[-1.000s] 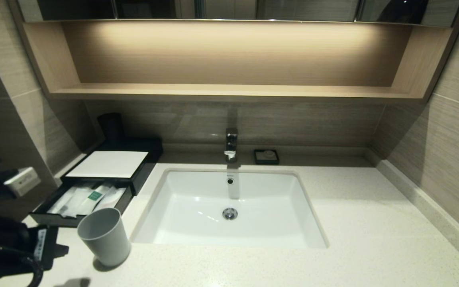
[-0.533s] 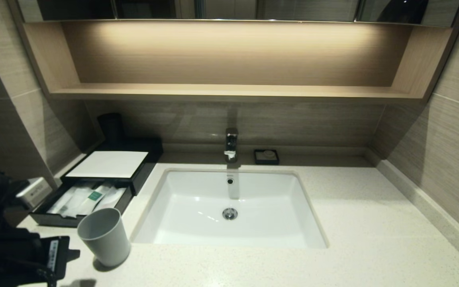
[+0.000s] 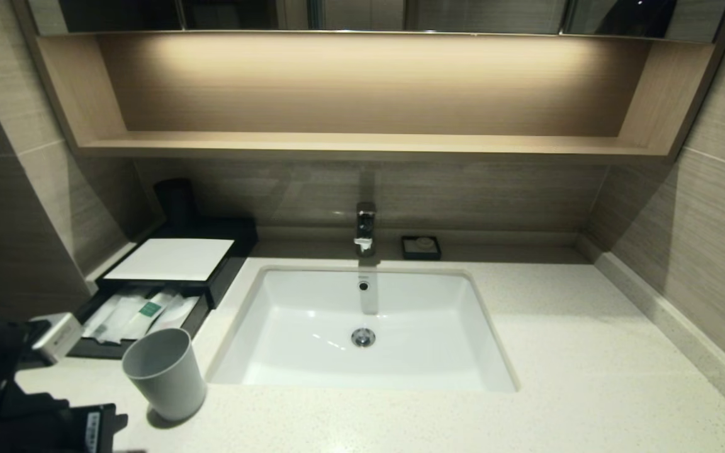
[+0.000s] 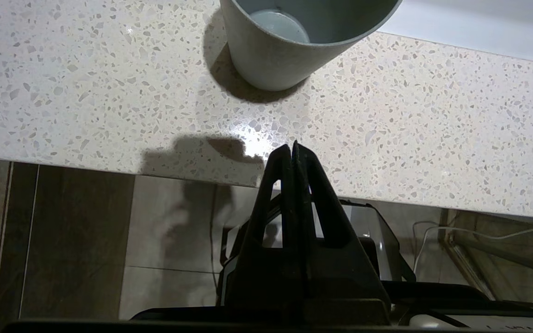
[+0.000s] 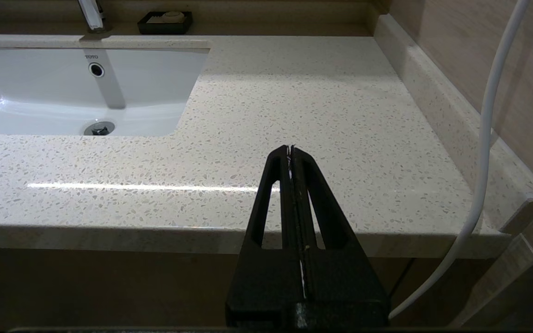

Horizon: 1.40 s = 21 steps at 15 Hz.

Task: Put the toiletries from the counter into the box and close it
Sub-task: Pick up the cup

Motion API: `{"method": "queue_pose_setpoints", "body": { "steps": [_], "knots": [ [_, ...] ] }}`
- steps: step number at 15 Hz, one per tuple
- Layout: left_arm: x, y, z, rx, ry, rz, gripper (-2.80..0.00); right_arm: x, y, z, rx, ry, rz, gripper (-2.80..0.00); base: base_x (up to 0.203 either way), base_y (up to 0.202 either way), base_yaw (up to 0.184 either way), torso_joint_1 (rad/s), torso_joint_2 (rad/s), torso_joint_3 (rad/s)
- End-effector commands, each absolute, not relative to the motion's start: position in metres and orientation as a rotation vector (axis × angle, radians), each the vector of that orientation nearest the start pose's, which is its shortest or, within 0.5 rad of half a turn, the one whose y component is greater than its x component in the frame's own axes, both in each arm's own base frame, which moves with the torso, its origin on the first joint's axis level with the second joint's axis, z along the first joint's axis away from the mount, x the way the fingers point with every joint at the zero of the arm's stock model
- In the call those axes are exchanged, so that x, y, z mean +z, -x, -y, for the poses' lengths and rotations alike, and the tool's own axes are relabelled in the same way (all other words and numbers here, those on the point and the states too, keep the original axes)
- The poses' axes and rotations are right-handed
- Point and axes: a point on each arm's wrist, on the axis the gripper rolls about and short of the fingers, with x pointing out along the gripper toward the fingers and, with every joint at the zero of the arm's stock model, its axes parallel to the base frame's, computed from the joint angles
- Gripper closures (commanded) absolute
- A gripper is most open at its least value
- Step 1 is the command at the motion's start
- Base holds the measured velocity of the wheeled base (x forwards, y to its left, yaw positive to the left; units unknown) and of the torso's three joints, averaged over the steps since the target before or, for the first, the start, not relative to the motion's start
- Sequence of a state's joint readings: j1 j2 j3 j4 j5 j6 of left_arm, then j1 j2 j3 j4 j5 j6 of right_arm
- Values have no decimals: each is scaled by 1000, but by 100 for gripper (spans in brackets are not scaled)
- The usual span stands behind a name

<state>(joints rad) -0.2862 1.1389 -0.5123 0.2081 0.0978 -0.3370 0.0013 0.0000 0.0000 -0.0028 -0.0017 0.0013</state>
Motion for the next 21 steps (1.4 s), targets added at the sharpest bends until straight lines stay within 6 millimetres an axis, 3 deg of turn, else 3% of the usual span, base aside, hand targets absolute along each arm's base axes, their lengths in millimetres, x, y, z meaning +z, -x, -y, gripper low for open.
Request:
{"method": "queue_pose_setpoints", "body": {
  "steps": [1, 4, 5, 11, 17, 21],
  "knots": [
    [154, -118, 33, -40, 163, -826, 0, 75, 23, 0, 0, -2, 3, 0, 0, 0, 0, 0, 0, 0],
    [145, -108, 30, -38, 155, -834, 0, 75, 23, 0, 0, -2, 3, 0, 0, 0, 0, 0, 0, 0],
    [143, -105, 29, -38, 155, -833, -280, 75, 23, 0, 0, -2, 3, 0, 0, 0, 0, 0, 0, 0],
    [136, -105, 29, -40, 148, -849, -280, 75, 23, 0, 0, -2, 2, 0, 0, 0, 0, 0, 0, 0],
    [117, -136, 37, 8, 137, -774, -280, 75, 23, 0, 0, -2, 3, 0, 0, 0, 0, 0, 0, 0],
    [110, -144, 39, 13, 131, -792, -280, 75, 23, 0, 0, -1, 2, 0, 0, 0, 0, 0, 0, 0]
  ]
}}
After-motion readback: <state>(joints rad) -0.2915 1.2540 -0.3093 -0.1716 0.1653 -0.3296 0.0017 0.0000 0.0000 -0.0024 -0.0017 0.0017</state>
